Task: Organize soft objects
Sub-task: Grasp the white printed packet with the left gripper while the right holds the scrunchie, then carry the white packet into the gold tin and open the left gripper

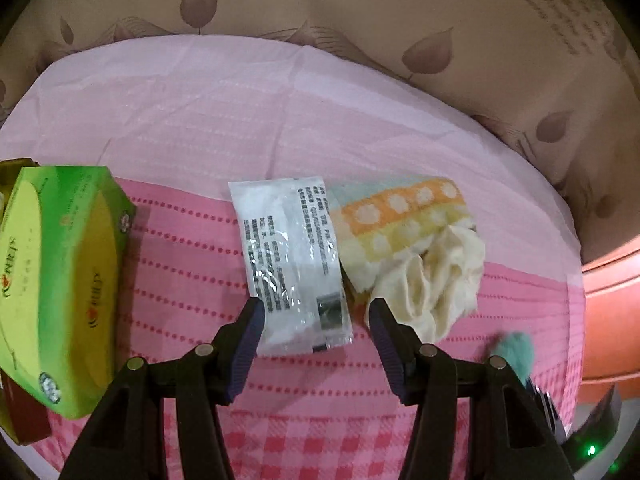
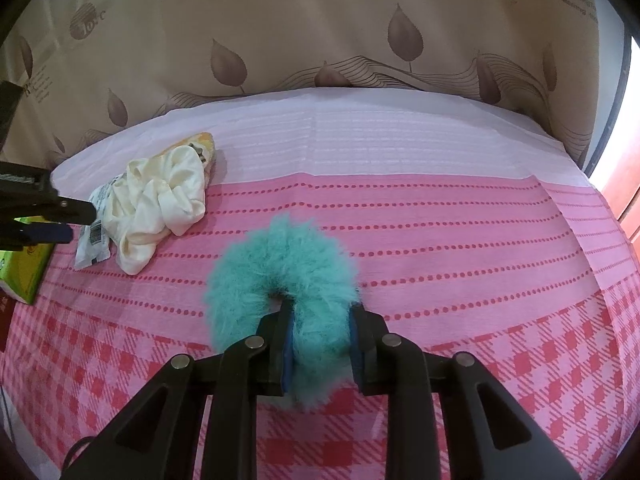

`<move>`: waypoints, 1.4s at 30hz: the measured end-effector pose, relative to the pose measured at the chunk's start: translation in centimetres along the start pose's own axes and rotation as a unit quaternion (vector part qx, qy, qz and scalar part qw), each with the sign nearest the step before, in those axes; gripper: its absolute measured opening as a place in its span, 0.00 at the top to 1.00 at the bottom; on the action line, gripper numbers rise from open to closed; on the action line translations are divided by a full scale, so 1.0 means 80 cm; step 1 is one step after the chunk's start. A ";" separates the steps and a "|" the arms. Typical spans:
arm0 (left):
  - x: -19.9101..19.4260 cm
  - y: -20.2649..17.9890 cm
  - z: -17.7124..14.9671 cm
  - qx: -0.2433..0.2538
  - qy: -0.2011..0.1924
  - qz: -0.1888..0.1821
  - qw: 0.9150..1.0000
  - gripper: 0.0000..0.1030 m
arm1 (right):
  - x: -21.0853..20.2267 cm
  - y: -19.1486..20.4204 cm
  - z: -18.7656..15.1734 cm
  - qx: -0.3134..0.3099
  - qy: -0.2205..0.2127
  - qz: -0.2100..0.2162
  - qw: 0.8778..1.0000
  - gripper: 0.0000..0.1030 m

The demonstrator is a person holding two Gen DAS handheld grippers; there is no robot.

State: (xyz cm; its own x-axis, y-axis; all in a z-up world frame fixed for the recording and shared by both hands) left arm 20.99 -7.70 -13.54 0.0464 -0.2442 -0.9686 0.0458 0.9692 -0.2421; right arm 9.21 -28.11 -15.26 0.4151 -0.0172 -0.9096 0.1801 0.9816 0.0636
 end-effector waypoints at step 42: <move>0.016 0.028 -0.001 0.040 -0.035 0.073 0.996 0.48 | 0.000 -0.001 0.000 0.003 0.000 0.006 1.000 0.75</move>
State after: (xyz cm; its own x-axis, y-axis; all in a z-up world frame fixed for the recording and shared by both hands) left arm 21.04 -5.84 -15.34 0.1286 -0.1055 -0.9861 0.1134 0.9894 -0.0911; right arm 9.20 -28.16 -15.24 0.4175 -0.0055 -0.9086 0.1799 0.9807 0.0767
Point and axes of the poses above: each gripper's, at about its wrist camera, not at the fingertips, and x roughly the way its jaws point, y to its left, z to its top, the point moved 8 cm from there along x, roughly the way its jaws point, and after that the axes turned 14 degrees about y, right-handed, at the moved point
